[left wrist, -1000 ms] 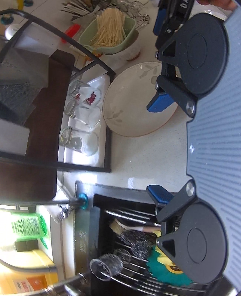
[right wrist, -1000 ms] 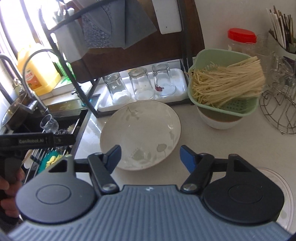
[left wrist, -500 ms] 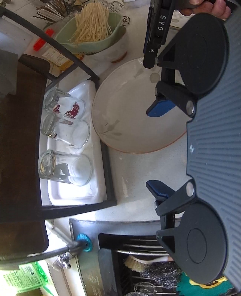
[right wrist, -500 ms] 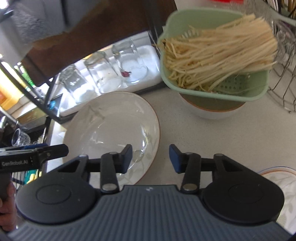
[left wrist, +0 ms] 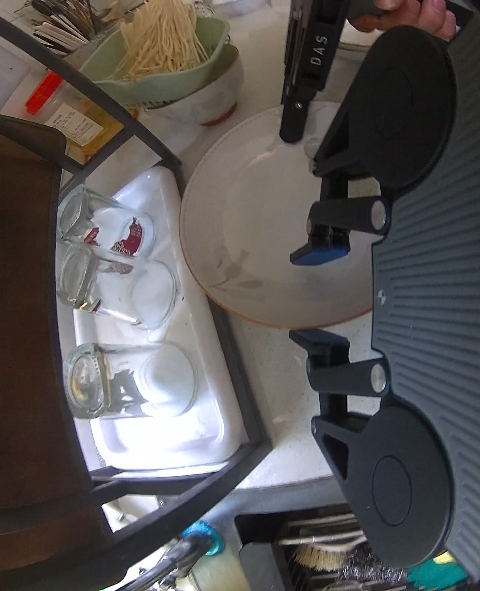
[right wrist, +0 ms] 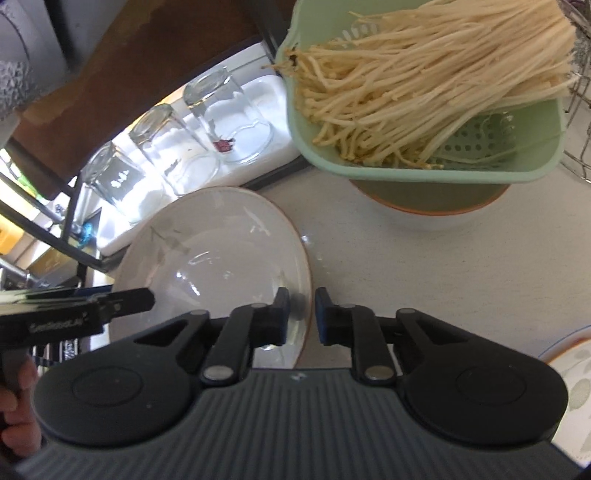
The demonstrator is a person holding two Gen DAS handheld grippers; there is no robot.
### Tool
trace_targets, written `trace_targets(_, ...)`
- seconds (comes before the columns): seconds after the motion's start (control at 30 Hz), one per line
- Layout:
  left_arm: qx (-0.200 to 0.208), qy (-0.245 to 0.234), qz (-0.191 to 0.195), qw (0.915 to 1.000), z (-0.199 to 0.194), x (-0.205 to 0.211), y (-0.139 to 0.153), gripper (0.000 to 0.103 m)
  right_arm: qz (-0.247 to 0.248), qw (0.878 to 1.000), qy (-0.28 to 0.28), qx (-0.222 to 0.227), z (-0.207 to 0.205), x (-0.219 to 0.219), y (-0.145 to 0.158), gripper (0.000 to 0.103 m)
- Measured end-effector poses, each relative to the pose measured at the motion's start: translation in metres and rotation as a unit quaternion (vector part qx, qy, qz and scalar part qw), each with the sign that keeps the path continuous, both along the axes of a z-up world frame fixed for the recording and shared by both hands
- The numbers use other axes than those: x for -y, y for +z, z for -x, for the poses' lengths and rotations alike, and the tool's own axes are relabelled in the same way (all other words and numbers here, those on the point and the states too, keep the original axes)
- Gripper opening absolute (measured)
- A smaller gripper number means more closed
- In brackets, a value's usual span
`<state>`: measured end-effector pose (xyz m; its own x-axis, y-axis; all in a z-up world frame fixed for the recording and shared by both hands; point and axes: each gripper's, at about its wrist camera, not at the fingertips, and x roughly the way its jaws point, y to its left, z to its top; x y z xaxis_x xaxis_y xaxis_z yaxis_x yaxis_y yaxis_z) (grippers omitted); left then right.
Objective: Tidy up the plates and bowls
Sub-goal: 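Close the left tool on the rim of the second leaf-pattern plate, then lift and carry the second leaf-pattern plate with the left tool toward the stack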
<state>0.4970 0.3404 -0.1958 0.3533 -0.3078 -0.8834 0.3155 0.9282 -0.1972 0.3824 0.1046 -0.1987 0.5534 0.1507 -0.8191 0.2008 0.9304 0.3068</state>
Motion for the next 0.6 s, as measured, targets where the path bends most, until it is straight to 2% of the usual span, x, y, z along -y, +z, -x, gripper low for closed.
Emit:
trace_targets(0.1, -0.003, 0.005, -0.004, 1.0, 0.003, 0.001, 0.0, 0.041, -0.014, 1.0, 0.0, -0.002, 0.0, 0.003, 0.0, 0.018)
trace_targets(0.23, -0.024, 0.019, 0.017, 0.9994, 0.008, -0.004, 0.005, 0.041, -0.039, 0.999, 0.002, -0.007, 0.005, 0.009, 0.002, 0.018)
trace_targets(0.37, -0.015, 0.013, 0.03, 0.9993, 0.018, -0.004, 0.02, 0.041, -0.029, 0.999, 0.023, -0.002, 0.015, 0.008, 0.011, 0.018)
trace_targets(0.6, -0.021, 0.053, 0.064, 0.9963, 0.048, -0.007, 0.05, 0.041, -0.047, 0.998, 0.049, 0.003, 0.035, 0.017, 0.025, 0.018)
